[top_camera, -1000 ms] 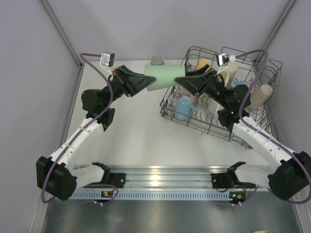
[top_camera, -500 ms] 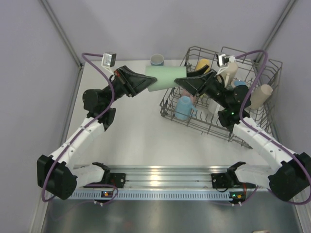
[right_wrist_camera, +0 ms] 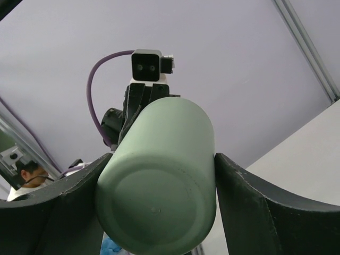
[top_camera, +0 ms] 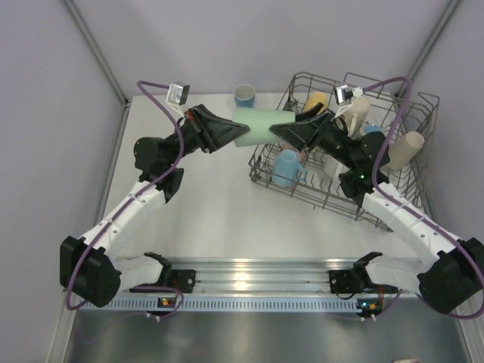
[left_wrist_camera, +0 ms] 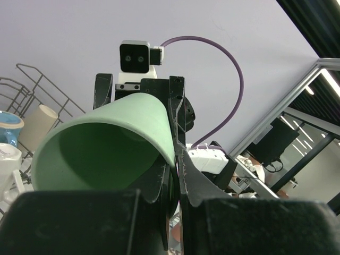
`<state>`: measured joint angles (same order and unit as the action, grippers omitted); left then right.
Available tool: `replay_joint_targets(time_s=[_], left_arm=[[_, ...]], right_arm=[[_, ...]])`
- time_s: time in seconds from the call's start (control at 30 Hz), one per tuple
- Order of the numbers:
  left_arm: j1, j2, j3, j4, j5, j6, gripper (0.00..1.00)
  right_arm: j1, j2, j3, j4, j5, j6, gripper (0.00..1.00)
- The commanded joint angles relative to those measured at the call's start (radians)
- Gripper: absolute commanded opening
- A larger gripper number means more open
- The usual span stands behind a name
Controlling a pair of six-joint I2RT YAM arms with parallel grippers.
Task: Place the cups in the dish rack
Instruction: Pass the cup from the left arm to the right, then place the cup upside down on the dish rack
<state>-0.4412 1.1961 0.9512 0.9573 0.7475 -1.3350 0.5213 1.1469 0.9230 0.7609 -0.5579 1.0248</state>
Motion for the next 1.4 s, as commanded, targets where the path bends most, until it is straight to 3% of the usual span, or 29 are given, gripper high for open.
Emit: replay_joint_targets(time_s=[0.0,0.07,0.13,0.17,0.2,0.23,0.33,0.47,0.67,0.73,0.83,0.93,0.97,1.07,1.23,1.37], left_arm=[[-0.005,-0.001,-0.002,0.054,0.004,0.022,0.00],[-0.005,-0.003,-0.006,0.052,0.006,0.028,0.00],[-0.004,-0.006,-0.012,0.037,0.001,0.034,0.21],[-0.004,-0.010,-0.018,0.026,-0.003,0.042,0.33],[-0.004,-0.019,-0.026,0.011,-0.008,0.068,0.43],[-0.005,-0.027,-0.032,-0.006,-0.026,0.085,0.61],[-0.004,-0.073,-0.048,-0.124,-0.065,0.169,0.77],[-0.005,-0.096,-0.034,-0.267,-0.082,0.266,0.82],[-0.004,-0.105,-0.039,-0.386,-0.096,0.338,0.87],[-0.004,-0.104,-0.037,-0.413,-0.094,0.356,0.87],[-0.004,-0.104,-0.019,-0.514,-0.094,0.410,0.87],[-0.004,-0.107,-0.009,-0.650,-0.120,0.490,0.87],[-0.004,-0.105,-0.009,-0.681,-0.128,0.528,0.87],[-0.004,-0.105,-0.015,-0.765,-0.157,0.574,0.86],[-0.004,-0.092,-0.003,-0.891,-0.177,0.637,0.85],[-0.002,-0.105,-0.029,-0.893,-0.168,0.633,0.85]], right_arm=[[0.017,-0.041,-0.001,0.049,-0.023,-0.009,0.35],[0.017,-0.044,-0.003,0.054,-0.025,-0.008,0.19],[0.016,-0.052,-0.010,0.054,-0.023,-0.005,0.10],[0.013,-0.065,-0.012,0.051,-0.020,-0.006,0.00],[0.008,-0.073,-0.013,0.043,-0.013,-0.009,0.00],[0.003,-0.081,-0.009,-0.006,-0.011,-0.018,0.00],[-0.027,-0.113,0.034,-0.159,-0.001,-0.103,0.00],[-0.095,-0.159,0.079,-0.447,0.048,-0.212,0.00],[-0.219,-0.174,0.132,-0.698,0.088,-0.331,0.00],[-0.274,-0.170,0.193,-0.880,0.125,-0.422,0.00],[-0.348,-0.130,0.335,-1.168,0.287,-0.583,0.00],[-0.398,-0.082,0.459,-1.351,0.511,-0.690,0.00],[-0.403,-0.057,0.505,-1.380,0.620,-0.707,0.00],[-0.440,-0.004,0.568,-1.462,0.734,-0.744,0.00],[-0.556,0.056,0.602,-1.548,0.776,-0.755,0.00],[-0.650,0.057,0.568,-1.606,0.777,-0.744,0.00]])
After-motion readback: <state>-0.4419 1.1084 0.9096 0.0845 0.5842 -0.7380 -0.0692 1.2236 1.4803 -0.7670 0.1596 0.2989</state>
